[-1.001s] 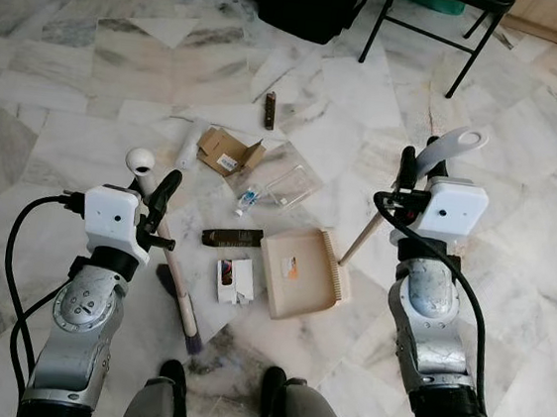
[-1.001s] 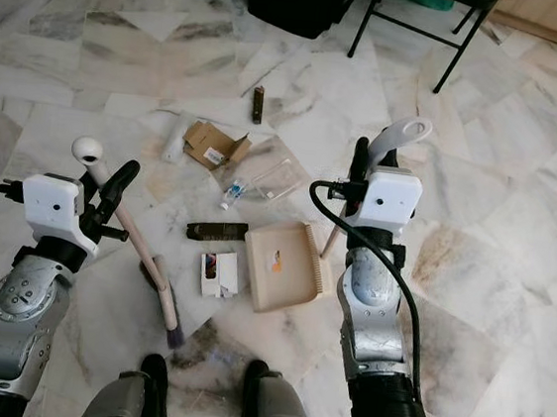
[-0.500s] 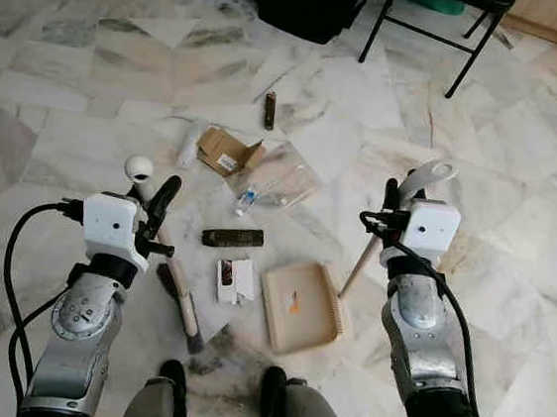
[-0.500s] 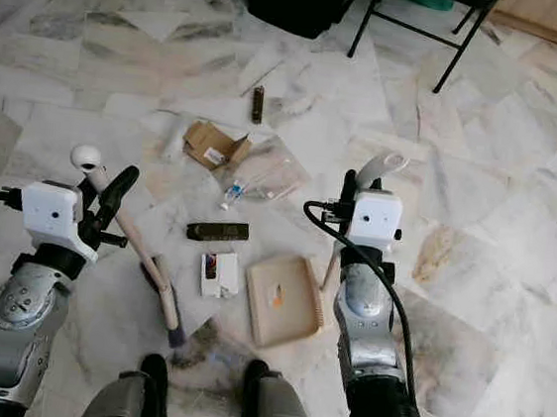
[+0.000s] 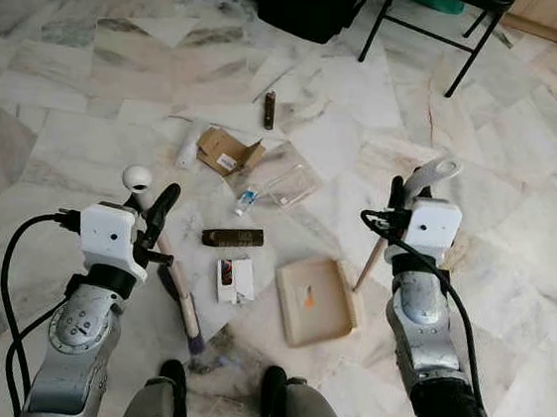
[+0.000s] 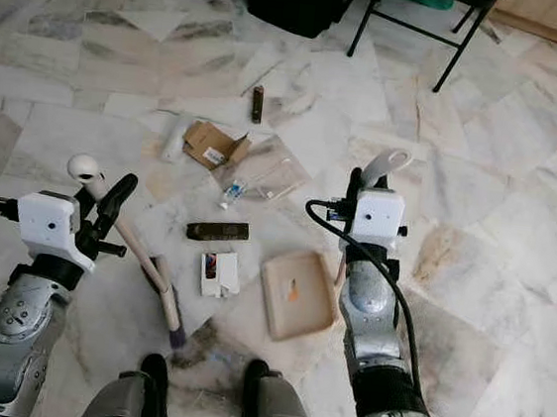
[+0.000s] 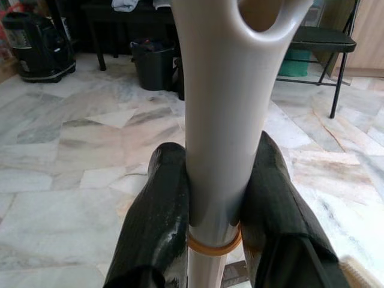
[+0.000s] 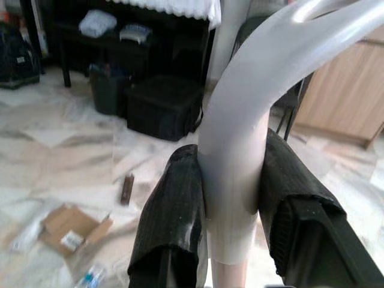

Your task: Sweep floor

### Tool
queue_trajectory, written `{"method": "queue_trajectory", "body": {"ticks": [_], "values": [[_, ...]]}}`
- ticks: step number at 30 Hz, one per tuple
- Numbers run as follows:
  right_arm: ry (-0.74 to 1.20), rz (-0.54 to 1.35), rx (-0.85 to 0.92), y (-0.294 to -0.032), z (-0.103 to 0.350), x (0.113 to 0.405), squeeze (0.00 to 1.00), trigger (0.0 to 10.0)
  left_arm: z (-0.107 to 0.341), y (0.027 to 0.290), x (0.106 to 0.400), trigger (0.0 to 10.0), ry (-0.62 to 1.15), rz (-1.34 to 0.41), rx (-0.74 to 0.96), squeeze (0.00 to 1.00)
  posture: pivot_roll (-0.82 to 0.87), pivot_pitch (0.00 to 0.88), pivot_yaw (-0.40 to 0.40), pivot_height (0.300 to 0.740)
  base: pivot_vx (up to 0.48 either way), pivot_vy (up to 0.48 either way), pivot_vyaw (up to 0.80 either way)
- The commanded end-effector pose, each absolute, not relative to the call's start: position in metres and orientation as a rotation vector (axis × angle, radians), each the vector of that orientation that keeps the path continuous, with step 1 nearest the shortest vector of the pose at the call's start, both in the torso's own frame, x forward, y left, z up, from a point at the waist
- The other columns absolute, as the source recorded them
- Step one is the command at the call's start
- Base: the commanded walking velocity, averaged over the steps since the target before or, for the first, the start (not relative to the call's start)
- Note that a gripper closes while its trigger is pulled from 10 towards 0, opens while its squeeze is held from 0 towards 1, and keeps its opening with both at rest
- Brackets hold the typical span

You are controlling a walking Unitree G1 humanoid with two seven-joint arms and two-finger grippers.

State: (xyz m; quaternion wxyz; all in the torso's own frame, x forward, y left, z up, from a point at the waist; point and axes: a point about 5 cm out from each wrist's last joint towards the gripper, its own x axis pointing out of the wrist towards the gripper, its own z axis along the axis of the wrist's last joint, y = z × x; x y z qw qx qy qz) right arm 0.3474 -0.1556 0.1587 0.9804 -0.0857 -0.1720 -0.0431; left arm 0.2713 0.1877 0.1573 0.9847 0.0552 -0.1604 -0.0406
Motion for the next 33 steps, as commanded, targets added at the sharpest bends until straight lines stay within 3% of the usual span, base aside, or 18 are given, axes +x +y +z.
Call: {"method": "queue_trajectory", "body": {"ticks": [1,15,33], "values": [[-0.340,-0.101,-0.172,-0.160,0.152,0.345,0.00,10.0,0.149,0.186,0.266,10.0,-0.281,-0.092,0.094,0.00,-0.07,0.398,-0.116,0.740,0.000,0.000,0.00],[-0.154,-0.066,-0.217,-0.156,0.107,0.338,0.00,10.0,0.142,0.188,0.257,10.0,-0.227,-0.103,0.105,0.00,-0.06,0.429,-0.125,0.740,0.000,0.000,0.00],[-0.099,-0.091,-0.238,-0.162,0.100,0.340,0.00,10.0,0.124,0.179,0.265,10.0,-0.161,-0.120,0.015,0.00,-0.07,0.420,-0.133,0.740,0.000,0.000,0.00]]}}
